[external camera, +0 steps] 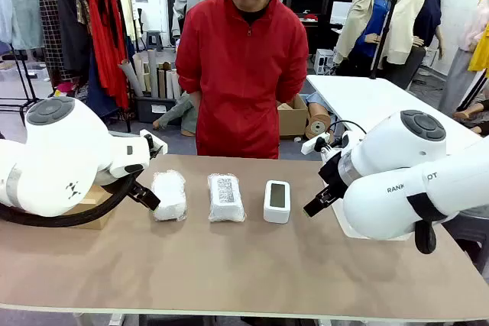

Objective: Separate and place wrapped and unwrapped clocks.
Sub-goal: Pick up the Digital clock indicated by the person.

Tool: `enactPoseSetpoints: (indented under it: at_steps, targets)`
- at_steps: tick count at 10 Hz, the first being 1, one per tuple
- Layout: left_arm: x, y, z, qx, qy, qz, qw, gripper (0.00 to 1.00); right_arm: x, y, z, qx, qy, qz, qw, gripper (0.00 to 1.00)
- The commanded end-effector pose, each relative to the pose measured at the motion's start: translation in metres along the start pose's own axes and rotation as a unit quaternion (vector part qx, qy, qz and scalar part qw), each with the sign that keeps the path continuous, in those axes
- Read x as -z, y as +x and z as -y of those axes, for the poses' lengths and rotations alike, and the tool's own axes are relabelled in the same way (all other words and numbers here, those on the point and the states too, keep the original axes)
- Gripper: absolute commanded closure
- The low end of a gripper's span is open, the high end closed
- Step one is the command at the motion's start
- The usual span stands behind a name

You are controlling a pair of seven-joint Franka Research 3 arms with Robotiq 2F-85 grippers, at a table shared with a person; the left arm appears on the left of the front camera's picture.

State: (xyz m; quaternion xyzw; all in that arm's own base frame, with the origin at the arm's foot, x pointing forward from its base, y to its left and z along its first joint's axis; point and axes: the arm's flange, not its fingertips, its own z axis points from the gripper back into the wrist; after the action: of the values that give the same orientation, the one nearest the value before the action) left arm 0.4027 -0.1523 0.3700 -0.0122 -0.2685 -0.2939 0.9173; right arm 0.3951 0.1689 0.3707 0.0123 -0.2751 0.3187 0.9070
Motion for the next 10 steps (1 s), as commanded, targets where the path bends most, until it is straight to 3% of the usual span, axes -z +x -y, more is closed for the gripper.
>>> enactPoseSetpoints:
  at_steps: [1, 10]
  targets:
    - [-0.0001, 0.0, 0.0, 0.0, 0.0, 0.0, 1.0, 0.0, 0.0, 0.0, 0.0, 0.0, 0.0, 0.0, 1.0, 0.0]
    - [-0.0001, 0.0, 0.0, 0.0, 0.0, 0.0, 1.0, 0.0, 0.0, 0.0, 0.0, 0.0, 0.0, 0.0, 1.0, 0.0]
